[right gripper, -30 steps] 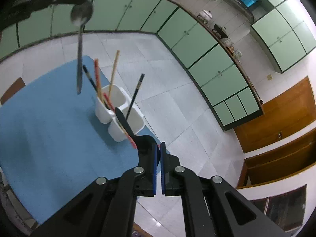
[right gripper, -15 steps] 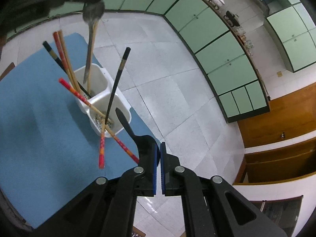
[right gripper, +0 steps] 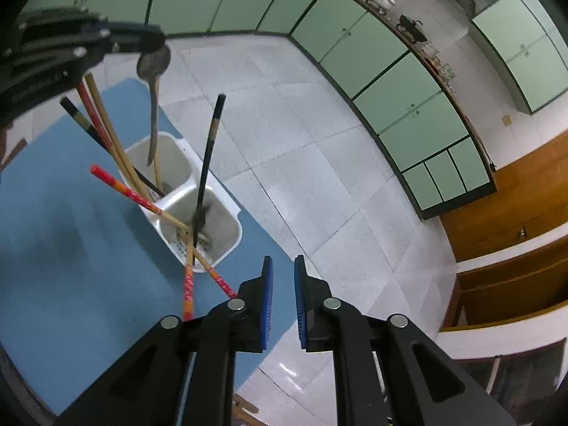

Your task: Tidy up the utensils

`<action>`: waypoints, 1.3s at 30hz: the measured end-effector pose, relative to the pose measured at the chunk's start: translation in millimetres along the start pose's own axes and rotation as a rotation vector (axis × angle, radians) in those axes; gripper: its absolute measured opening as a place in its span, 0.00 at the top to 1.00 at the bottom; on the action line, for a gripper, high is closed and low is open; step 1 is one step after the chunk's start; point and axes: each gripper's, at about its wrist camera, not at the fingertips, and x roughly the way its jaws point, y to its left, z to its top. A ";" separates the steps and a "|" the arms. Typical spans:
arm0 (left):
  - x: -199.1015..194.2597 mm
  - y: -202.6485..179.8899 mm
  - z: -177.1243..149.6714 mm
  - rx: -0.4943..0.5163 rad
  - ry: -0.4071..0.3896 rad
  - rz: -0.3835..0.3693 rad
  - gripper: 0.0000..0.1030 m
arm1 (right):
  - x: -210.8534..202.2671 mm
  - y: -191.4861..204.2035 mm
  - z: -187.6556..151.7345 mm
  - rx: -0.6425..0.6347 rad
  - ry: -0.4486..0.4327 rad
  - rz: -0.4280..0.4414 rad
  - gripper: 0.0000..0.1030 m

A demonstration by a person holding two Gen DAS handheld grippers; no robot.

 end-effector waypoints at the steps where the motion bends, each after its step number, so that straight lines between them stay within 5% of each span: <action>1: -0.8 -0.9 -0.8 0.003 -0.001 0.003 0.97 | -1.5 -0.9 -0.1 0.001 -0.005 -0.001 0.89; 6: -4.7 -1.9 2.5 0.003 -0.010 0.006 0.96 | -9.2 -1.3 -4.7 0.003 -0.009 0.002 0.87; 15: -28.1 -3.3 1.1 0.012 -0.038 0.035 0.51 | -27.0 7.7 -12.1 0.031 -0.031 0.001 0.83; 20: -63.3 -8.1 -7.1 0.031 -0.082 0.075 0.18 | -48.5 16.7 -24.3 0.082 -0.078 0.013 0.63; 22: -81.0 -9.1 -11.1 0.025 -0.099 0.079 0.13 | -62.5 23.3 -32.6 0.134 -0.120 0.024 0.47; 27: -130.4 -16.2 -37.1 0.072 -0.112 0.120 0.08 | -95.3 50.1 -55.4 0.277 -0.225 0.067 0.27; 39: -211.2 -6.2 -103.3 0.030 -0.082 0.243 0.07 | -143.7 102.9 -125.9 0.617 -0.348 0.094 0.17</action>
